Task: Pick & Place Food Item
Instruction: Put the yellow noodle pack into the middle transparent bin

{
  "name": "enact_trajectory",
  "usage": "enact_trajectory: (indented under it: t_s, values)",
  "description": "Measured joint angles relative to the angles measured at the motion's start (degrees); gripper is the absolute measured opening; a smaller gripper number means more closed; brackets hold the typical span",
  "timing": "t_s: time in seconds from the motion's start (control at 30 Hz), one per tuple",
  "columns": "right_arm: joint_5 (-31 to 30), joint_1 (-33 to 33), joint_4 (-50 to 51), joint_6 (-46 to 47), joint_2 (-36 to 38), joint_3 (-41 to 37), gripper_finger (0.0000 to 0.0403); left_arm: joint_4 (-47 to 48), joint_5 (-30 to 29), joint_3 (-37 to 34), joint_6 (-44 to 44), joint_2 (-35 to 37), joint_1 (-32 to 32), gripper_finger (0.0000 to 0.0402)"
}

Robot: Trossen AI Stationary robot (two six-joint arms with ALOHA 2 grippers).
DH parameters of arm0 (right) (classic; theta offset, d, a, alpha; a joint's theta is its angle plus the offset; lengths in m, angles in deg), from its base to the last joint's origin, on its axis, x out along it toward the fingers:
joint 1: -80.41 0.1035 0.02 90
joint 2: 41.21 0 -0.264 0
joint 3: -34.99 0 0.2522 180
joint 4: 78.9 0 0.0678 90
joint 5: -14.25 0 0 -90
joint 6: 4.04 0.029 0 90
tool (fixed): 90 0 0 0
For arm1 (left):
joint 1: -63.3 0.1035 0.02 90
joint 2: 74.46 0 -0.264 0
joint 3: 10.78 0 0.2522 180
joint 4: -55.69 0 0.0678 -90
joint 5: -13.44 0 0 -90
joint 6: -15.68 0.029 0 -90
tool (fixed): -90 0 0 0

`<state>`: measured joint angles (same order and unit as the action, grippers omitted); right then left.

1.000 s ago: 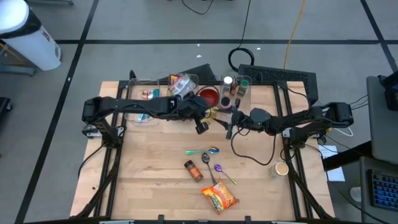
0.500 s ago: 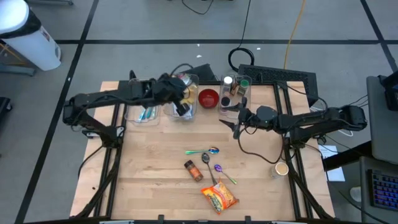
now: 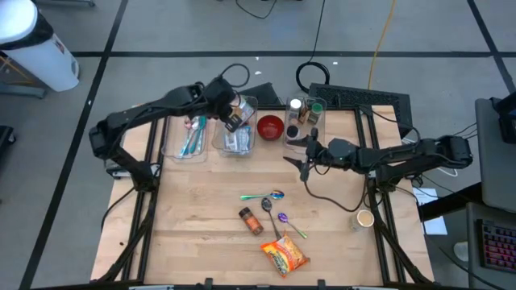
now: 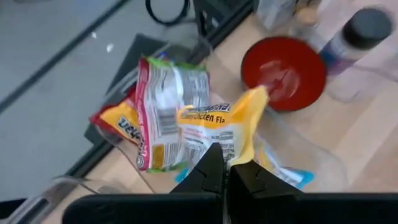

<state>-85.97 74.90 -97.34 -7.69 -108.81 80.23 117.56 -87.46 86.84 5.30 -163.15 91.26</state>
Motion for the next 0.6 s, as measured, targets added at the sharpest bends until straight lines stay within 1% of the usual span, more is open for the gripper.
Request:
enact_trajectory:
  t_s: [0.17, 0.37, 0.47, 0.6]
  values:
    - [-0.02, 0.0, 0.91, 0.0, -0.03, 0.0, 0.0252, 2.32, 0.22, 0.0, 0.27, -3.77, 1.34, 0.0]
    - [-0.02, 0.0, 1.92, 0.22, -0.03, 0.0, 0.0253, 6.13, -0.68, 0.0, 1.1, -8.28, 1.37, 0.0]
    - [-0.02, 0.0, 2.09, 0.22, -0.05, 0.0, 0.0253, 6.04, -0.57, 0.0, 1.14, -9.81, 1.3, 0.0]
    - [-0.02, 0.0, 2.09, 0.22, -0.03, 0.0, 0.0253, 4.94, 1.35, 0.0, 1.22, -10.81, 1.22, 0.0]
